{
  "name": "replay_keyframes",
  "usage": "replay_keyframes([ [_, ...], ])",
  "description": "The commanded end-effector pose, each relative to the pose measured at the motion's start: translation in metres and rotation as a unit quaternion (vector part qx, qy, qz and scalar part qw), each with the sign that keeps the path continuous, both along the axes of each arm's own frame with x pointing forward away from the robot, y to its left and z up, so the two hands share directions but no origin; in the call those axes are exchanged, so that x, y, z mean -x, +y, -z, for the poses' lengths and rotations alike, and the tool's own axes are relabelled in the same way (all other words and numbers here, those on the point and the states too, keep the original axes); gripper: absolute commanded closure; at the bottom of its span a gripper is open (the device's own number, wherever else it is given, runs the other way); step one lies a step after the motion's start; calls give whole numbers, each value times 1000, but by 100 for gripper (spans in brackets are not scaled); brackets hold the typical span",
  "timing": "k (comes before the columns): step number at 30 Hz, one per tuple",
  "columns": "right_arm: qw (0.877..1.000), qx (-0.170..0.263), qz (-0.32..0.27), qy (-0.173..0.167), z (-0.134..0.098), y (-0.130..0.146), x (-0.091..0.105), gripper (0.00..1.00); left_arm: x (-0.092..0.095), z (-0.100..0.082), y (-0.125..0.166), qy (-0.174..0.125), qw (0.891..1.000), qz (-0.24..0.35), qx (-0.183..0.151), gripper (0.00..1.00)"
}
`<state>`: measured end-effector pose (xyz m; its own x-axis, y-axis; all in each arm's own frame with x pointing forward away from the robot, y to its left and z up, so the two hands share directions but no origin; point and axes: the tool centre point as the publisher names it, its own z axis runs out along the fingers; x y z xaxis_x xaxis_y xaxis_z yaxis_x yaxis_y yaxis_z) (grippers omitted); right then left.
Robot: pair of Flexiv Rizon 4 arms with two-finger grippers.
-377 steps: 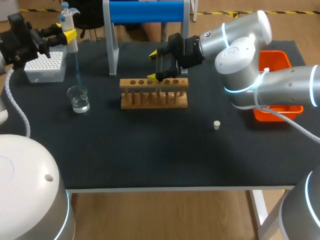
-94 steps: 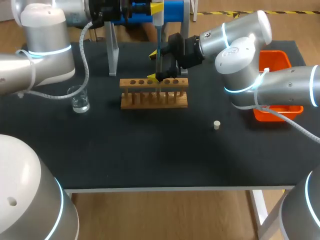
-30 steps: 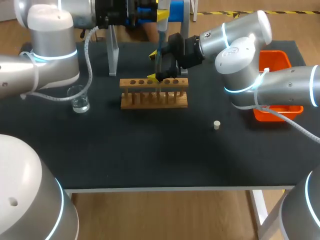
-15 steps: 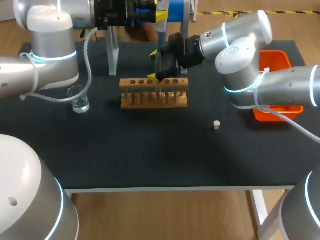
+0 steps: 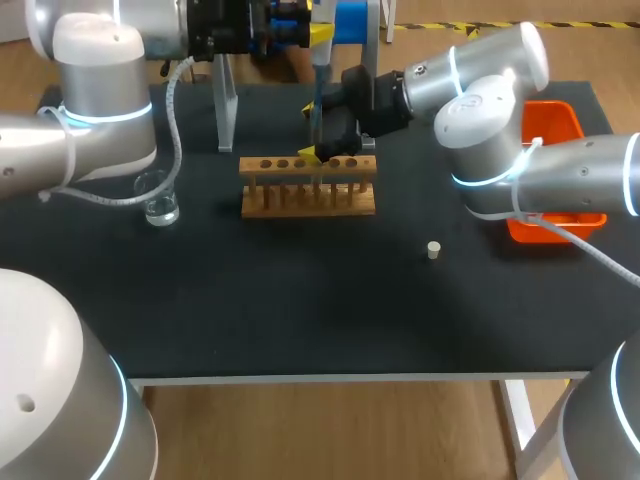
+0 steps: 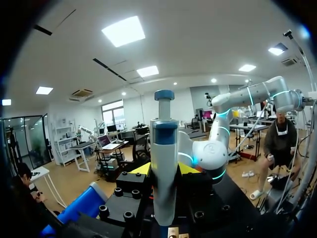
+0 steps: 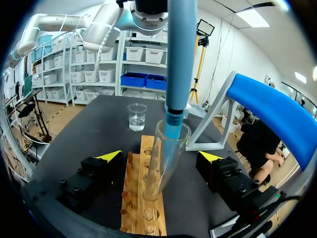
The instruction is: Invert the test tube, pick up the pipette, mount the tip to pipette, aspirate from beaker and dispense into the tube, eject the tip, return the pipette, and cap with the stopper.
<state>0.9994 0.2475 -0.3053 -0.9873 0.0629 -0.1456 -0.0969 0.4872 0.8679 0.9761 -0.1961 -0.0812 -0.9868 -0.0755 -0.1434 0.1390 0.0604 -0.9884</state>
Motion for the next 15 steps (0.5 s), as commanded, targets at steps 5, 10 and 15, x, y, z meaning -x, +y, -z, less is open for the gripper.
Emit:
replay_keyframes([
  [5,1000,1,0,0,0,-1,1,0,-4,5,2,3,1000,2,4,100],
  [10,1000,1,0,0,0,-1,1,0,-5,6,3,5,1000,1,6,100],
  [15,1000,1,0,0,0,-1,1,0,-7,9,3,9,1000,1,8,100],
])
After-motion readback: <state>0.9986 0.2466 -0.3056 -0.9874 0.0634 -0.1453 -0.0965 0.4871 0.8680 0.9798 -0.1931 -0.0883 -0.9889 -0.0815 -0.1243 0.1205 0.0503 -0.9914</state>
